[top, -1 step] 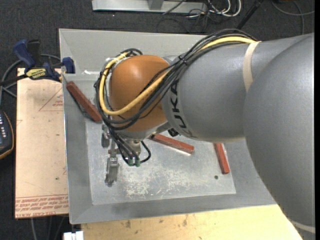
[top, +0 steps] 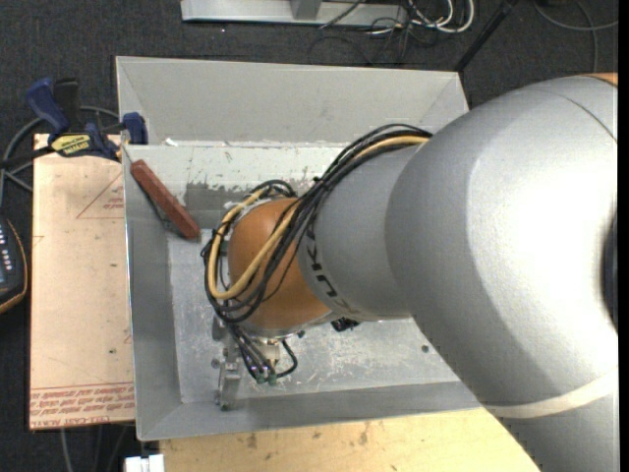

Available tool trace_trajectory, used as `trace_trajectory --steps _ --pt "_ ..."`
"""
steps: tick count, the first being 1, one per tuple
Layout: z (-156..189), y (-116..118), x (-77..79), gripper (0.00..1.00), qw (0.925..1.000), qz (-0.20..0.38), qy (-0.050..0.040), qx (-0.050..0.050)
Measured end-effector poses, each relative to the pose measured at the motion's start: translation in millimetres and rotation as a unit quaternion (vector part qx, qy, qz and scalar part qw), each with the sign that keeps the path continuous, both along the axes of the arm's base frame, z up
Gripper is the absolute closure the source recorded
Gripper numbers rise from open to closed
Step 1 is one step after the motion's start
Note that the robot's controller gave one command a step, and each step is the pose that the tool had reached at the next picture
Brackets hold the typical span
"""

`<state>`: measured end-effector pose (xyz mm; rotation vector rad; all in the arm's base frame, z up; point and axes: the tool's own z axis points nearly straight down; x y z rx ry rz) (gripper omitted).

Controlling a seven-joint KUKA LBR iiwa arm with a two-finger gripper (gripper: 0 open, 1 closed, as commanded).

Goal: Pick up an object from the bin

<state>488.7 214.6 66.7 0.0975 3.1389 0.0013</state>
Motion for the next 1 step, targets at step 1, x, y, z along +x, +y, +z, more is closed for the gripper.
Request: trace_trajectory --steps 1 --pt "51.6 -88.1 23.8 0.0 0.9839 0.179 -0.0017 -0.001"
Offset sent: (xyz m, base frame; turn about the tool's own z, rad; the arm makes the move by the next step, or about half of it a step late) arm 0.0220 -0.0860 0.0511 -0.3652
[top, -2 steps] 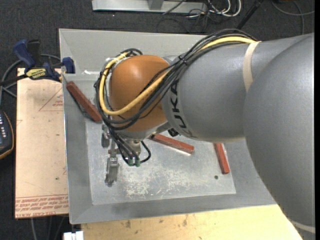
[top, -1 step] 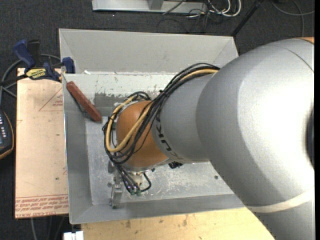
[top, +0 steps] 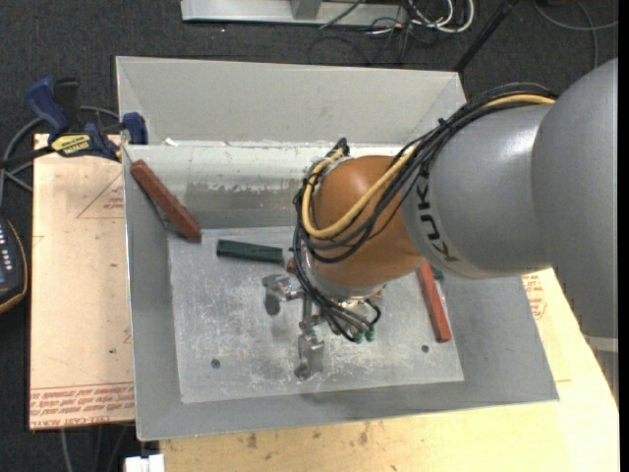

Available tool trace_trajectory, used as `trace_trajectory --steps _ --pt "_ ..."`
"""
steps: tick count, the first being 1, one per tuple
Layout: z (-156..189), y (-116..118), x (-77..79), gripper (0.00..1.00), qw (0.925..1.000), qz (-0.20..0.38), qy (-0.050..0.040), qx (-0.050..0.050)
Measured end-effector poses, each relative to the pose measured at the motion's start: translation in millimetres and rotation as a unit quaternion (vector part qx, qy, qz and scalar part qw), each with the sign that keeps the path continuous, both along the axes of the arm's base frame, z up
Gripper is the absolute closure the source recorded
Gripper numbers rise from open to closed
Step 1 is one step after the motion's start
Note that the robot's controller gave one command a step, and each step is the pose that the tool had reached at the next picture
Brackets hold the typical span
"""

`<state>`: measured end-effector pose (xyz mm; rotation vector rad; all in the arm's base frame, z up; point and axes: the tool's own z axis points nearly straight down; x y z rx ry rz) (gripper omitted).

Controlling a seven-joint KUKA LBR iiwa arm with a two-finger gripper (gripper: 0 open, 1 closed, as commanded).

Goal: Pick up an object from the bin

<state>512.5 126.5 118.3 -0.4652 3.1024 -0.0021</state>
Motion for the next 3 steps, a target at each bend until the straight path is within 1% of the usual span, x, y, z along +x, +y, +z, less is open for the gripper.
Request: trace_trajectory --steps 1,2,3 --pt "50 -9 52.8 0.0 1.0 0.0 -0.0032 0.001" --pt "41 1 100.3 0.0 1.0 0.001 -0.0013 0.002" --pt "-39 11 133.9 0.0 0.998 0.063 0.0021 0.001"
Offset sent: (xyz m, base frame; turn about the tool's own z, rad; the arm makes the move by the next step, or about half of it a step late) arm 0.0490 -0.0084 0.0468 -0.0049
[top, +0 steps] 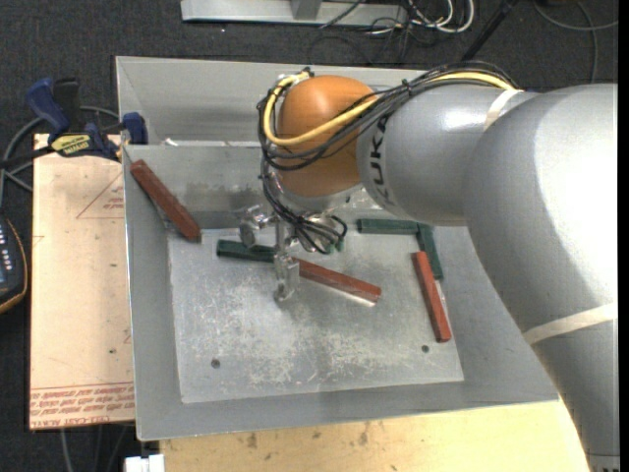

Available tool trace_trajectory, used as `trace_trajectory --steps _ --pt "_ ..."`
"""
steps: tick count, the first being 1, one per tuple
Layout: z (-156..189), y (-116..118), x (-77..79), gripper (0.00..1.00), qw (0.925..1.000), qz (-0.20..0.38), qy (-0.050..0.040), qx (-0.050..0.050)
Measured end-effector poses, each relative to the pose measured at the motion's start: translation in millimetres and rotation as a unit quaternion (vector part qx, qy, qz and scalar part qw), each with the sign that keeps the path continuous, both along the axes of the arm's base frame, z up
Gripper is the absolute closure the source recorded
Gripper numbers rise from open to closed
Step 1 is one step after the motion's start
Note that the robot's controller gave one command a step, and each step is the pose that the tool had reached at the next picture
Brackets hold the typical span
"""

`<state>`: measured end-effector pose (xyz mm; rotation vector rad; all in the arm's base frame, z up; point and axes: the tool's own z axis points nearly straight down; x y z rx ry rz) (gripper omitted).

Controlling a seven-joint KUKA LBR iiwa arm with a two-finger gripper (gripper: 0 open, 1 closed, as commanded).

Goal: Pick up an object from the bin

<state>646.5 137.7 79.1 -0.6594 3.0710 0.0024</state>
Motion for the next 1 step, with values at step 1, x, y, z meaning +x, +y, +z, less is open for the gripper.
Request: trace_trajectory --steps 1 --pt "4.5 0.2 1.2 1.0 1.0 -0.001 -0.0019 0.001"
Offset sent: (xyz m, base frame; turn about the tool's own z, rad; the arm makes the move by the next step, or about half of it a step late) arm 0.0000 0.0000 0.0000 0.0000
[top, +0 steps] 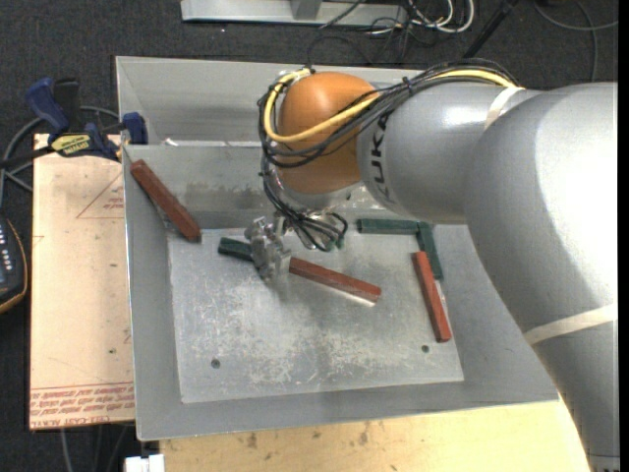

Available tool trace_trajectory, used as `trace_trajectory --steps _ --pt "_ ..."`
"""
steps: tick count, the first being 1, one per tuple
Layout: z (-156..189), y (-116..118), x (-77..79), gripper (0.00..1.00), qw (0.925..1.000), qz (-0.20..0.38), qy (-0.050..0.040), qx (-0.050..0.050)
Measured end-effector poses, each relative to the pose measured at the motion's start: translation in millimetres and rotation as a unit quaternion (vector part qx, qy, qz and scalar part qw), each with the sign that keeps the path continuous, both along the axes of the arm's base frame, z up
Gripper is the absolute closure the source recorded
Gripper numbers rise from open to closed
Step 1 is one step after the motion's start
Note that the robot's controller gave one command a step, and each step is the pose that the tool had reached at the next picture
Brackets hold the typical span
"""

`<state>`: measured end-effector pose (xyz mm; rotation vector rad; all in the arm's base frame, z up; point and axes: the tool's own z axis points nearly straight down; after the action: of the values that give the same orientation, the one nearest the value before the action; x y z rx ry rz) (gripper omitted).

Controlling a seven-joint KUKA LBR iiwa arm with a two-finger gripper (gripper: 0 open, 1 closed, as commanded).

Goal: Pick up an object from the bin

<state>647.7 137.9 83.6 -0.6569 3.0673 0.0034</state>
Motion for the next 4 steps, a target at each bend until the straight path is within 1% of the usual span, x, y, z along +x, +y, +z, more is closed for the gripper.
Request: trace_trajectory --steps 1,2,3,4 --pt "0 0 -0.2 0.0 1.0 0.0 0.0004 0.0" --pt "-13 54 6.9 0.0 1.0 0.002 -0.0008 0.001" --pt "18 40 9.4 0.0 0.9898 -0.143 -0.0006 0.001" --pt "17 40 8.8 1.0 0.9898 -0.143 0.0004 0.0"
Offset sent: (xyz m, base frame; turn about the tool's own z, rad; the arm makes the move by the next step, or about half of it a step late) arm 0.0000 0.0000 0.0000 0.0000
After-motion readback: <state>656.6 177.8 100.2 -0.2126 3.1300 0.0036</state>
